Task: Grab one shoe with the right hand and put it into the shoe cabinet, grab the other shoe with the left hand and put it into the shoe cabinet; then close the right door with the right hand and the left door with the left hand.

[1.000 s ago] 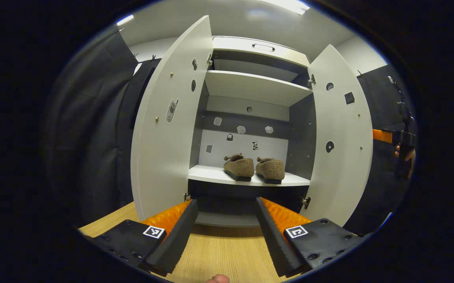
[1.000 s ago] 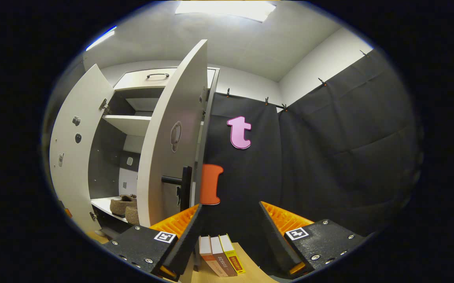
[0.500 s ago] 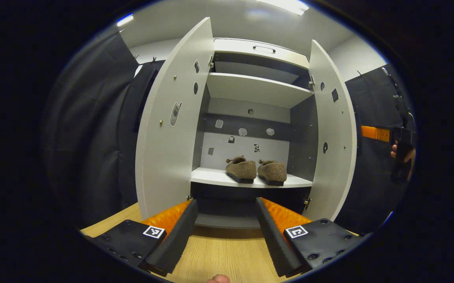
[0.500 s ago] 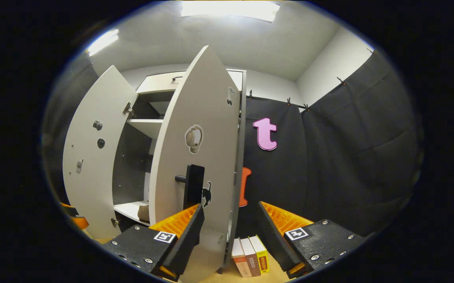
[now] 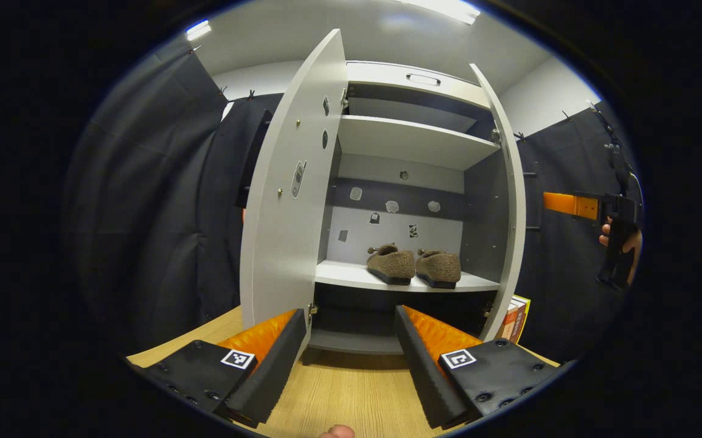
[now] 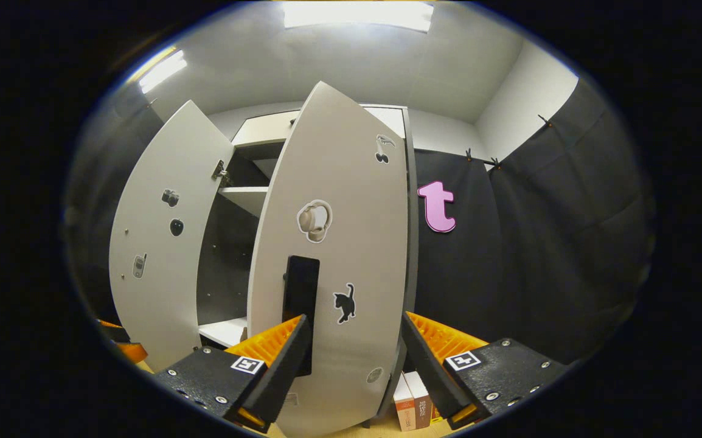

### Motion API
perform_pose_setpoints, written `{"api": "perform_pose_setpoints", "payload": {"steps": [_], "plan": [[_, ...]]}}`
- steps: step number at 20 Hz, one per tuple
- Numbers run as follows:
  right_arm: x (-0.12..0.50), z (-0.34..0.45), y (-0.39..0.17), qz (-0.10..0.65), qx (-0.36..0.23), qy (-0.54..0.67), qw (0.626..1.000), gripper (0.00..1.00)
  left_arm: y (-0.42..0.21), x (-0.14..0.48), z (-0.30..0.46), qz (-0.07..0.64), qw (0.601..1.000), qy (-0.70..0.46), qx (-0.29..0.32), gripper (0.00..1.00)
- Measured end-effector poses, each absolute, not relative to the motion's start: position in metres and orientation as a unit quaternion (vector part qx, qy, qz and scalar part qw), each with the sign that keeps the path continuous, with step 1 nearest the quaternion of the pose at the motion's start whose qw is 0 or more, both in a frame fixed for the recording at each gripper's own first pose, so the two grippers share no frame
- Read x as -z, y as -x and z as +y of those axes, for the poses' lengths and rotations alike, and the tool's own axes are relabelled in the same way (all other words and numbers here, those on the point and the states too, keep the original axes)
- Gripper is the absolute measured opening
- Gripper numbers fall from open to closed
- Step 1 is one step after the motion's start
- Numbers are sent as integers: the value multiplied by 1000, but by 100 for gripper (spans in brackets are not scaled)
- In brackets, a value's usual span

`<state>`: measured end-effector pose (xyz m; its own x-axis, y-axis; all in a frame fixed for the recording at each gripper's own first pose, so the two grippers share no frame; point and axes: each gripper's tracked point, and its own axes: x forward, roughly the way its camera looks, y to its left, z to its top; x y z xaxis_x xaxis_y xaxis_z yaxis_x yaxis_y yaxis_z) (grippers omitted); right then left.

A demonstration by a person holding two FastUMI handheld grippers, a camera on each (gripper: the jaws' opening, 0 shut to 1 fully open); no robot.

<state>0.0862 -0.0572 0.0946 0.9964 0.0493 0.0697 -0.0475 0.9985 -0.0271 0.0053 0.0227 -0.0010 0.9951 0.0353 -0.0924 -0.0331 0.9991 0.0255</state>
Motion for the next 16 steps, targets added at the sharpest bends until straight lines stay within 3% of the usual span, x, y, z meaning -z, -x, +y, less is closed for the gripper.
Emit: {"api": "perform_pose_setpoints", "payload": {"steps": [1, 7, 8, 12, 13, 14, 16], "plan": [[-93, -56, -89, -33, -25, 13, 999, 93, -5, 0, 24, 47, 999, -12, -18, 99], [-71, -20, -108, -5, -66, -15, 998, 94, -5, 0, 29, 49, 999, -14, -18, 95], [-68, -13, -114, 1, -74, -20, 997, 94, -5, 0, 29, 49, 999, -15, -17, 99], [-55, 4, -131, 13, -80, -26, 996, 97, -4, -2, 30, 47, 999, -15, -15, 95], [-52, 6, -134, 18, -80, -31, 996, 93, -4, -1, 30, 48, 999, -14, -16, 95], [-51, 7, -138, 22, -81, -40, 996, 97, -4, -1, 31, 48, 999, -14, -16, 95], [-48, 11, -145, 29, -84, -54, 995, 92, -4, -1, 33, 48, 999, -14, -18, 96]]}}
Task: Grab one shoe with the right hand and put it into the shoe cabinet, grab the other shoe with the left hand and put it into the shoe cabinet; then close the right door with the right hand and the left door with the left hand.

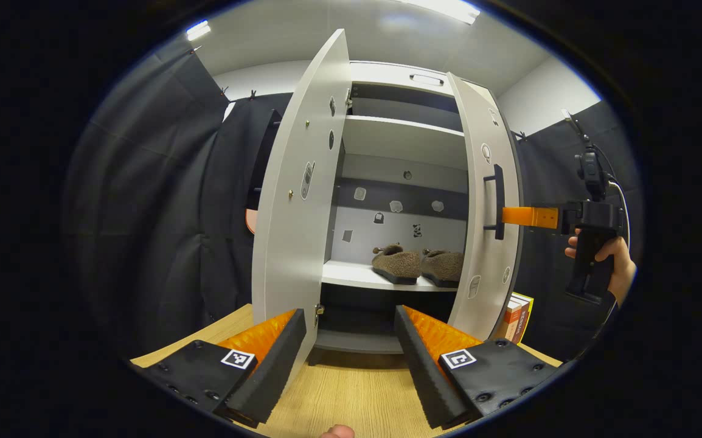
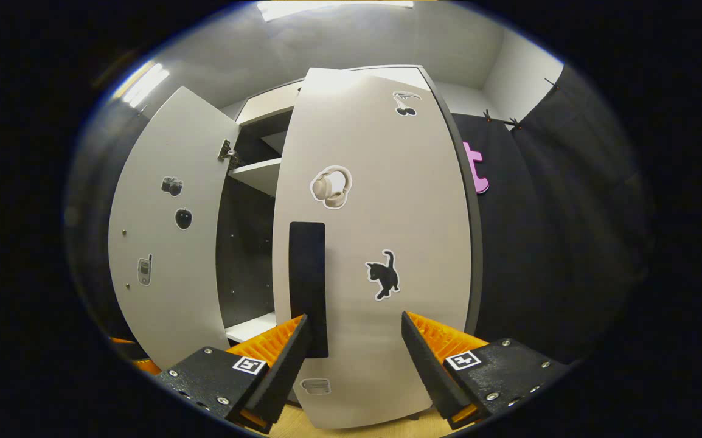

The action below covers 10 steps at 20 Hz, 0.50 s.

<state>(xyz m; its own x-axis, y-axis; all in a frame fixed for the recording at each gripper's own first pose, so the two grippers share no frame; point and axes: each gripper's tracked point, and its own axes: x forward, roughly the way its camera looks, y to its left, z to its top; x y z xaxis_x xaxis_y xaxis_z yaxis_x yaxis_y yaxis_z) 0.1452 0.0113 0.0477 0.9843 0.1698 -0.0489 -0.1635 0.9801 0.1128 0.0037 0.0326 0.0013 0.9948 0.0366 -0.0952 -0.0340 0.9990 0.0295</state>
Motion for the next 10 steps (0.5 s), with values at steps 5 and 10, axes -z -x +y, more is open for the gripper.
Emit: {"api": "perform_pose_setpoints", "payload": {"steps": [5, 10], "plan": [[-43, 25, -170, 45, -89, -59, 993, 91, -4, -3, 36, 47, 999, -18, -21, 95], [-42, 37, -188, 37, -78, -17, 996, 91, -2, -3, 39, 48, 998, -17, -25, 95]]}}
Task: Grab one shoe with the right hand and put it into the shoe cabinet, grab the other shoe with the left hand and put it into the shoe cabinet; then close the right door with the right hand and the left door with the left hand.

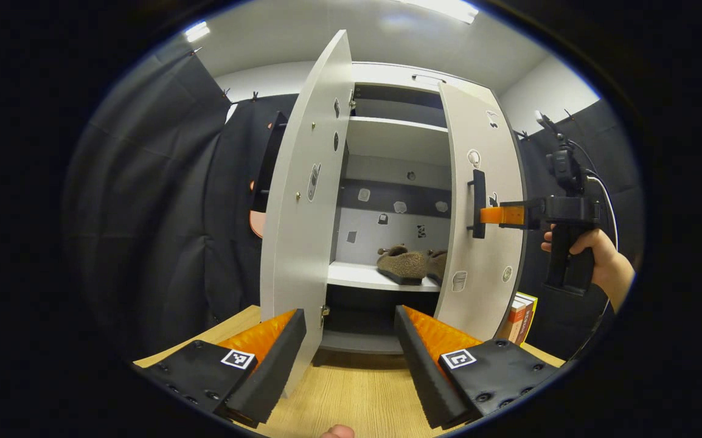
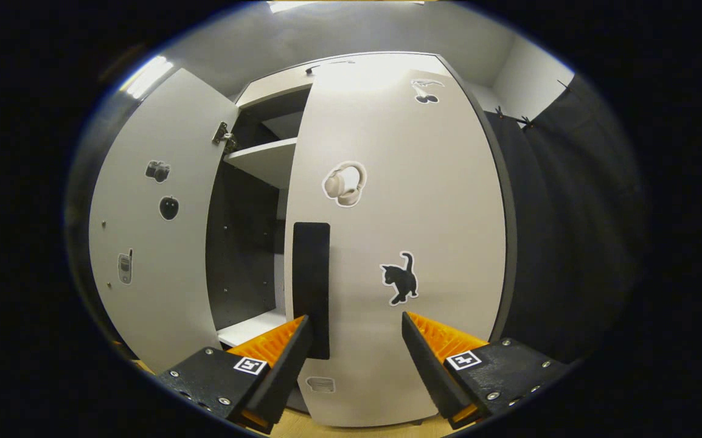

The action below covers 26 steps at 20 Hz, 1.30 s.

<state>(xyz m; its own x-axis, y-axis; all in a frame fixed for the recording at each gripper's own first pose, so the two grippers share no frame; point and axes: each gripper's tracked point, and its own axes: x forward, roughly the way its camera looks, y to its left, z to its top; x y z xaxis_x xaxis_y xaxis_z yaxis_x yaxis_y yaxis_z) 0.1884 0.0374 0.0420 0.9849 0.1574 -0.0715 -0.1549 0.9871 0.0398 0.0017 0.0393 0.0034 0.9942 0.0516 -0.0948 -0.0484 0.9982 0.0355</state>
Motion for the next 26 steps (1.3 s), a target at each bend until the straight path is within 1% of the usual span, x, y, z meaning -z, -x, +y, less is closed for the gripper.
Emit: {"api": "perform_pose_setpoints", "payload": {"steps": [1, 2, 3, 4, 5, 10, 11, 12, 13, 15, 16, 18, 20, 21, 24, 25, 26], "plan": [[-41, 38, -190, 37, -75, -15, 996, 92, -2, -3, 40, 49, 998, -15, -26, 99], [-40, 39, -193, 37, -72, -16, 997, 92, -3, -3, 40, 49, 998, -15, -24, 95], [-41, 39, -192, 37, -72, -17, 997, 92, -3, -3, 40, 49, 998, -17, -24, 99], [-41, 39, -192, 36, -72, -17, 997, 92, -2, -4, 41, 48, 998, -18, -24, 99], [-40, 39, -193, 36, -71, -17, 997, 92, -1, -5, 41, 48, 998, -18, -24, 95], [-45, 39, -185, 33, -70, -24, 997, 92, 2, -6, 35, 50, 998, -23, -19, 96], [-50, 39, -179, 28, -73, -29, 997, 92, 2, -8, 34, 48, 998, -23, -17, 99], [-55, 38, -173, 23, -74, -31, 997, 92, 2, -10, 32, 45, 999, -23, -15, 99], [-57, 38, -164, 21, -75, -29, 997, 92, 1, -11, 30, 45, 999, -22, -13, 95], [-60, 37, -147, 22, -78, -25, 996, 92, 0, -13, 25, 45, 999, -21, -9, 99], [-59, 36, -139, 23, -79, -27, 996, 92, 0, -13, 23, 45, 999, -21, -6, 99], [-57, 33, -120, 20, -75, -31, 996, 92, 0, -14, 17, 45, 999, -20, 0, 92], [-47, 26, -102, 24, -67, -29, 997, 92, -1, -14, 12, 45, 999, -20, 4, 92], [-42, 22, -93, 28, -61, -26, 997, 92, -1, -15, 9, 45, 999, -21, 6, 96], [-26, 8, -65, 42, -40, -30, 998, 93, -1, -18, 3, 46, 999, -11, 8, 95], [-21, 4, -55, 44, -33, -31, 998, 92, -1, -20, 1, 46, 999, -2, 9, 92], [-17, 1, -49, 46, -29, -30, 998, 92, -1, -24, 0, 46, 999, 3, 8, 94]]}}
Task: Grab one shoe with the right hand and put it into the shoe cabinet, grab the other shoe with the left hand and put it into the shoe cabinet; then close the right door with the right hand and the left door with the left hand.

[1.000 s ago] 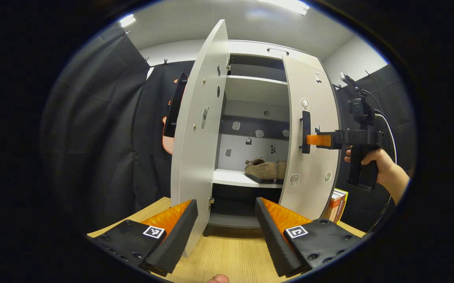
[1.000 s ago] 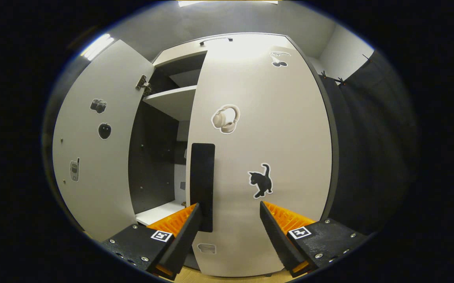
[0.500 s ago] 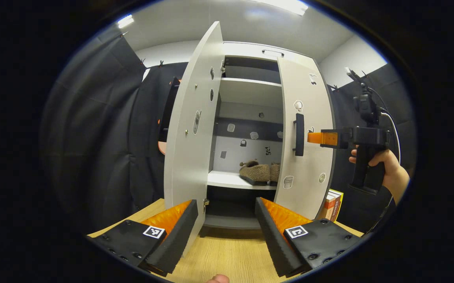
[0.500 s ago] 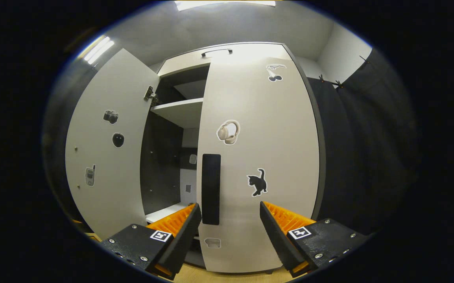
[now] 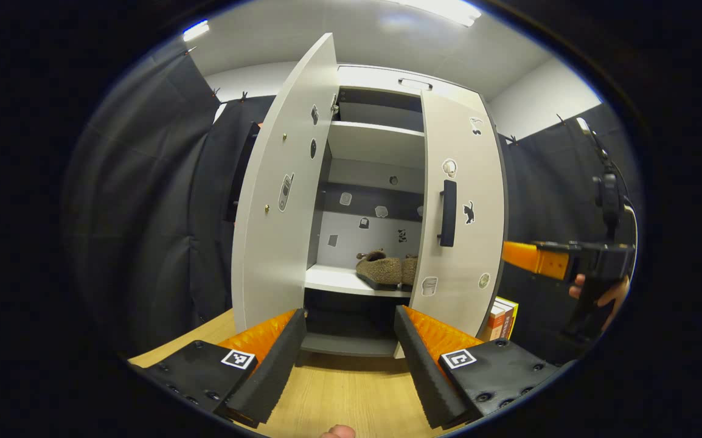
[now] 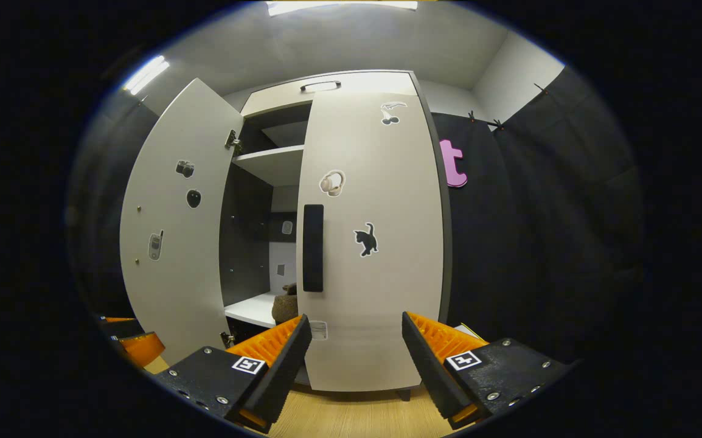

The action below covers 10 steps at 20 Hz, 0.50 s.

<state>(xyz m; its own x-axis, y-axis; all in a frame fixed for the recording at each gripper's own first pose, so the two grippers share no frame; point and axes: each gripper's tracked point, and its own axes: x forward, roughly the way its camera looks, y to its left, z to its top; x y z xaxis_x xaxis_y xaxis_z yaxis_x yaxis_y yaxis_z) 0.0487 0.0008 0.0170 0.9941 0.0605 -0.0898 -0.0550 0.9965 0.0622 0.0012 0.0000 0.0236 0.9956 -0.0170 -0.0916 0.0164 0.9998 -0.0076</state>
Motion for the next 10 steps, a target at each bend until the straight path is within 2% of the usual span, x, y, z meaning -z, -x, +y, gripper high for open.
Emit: {"api": "perform_pose_setpoints", "payload": {"steps": [5, 10], "plan": [[-6, -14, -31, 39, -13, -21, 999, 93, -7, -62, 15, 23, 1000, 7, -13, 95], [1, -21, -25, 35, -6, -23, 999, 93, -8, -122, 96, -7, 995, -13, -100, 95]]}}
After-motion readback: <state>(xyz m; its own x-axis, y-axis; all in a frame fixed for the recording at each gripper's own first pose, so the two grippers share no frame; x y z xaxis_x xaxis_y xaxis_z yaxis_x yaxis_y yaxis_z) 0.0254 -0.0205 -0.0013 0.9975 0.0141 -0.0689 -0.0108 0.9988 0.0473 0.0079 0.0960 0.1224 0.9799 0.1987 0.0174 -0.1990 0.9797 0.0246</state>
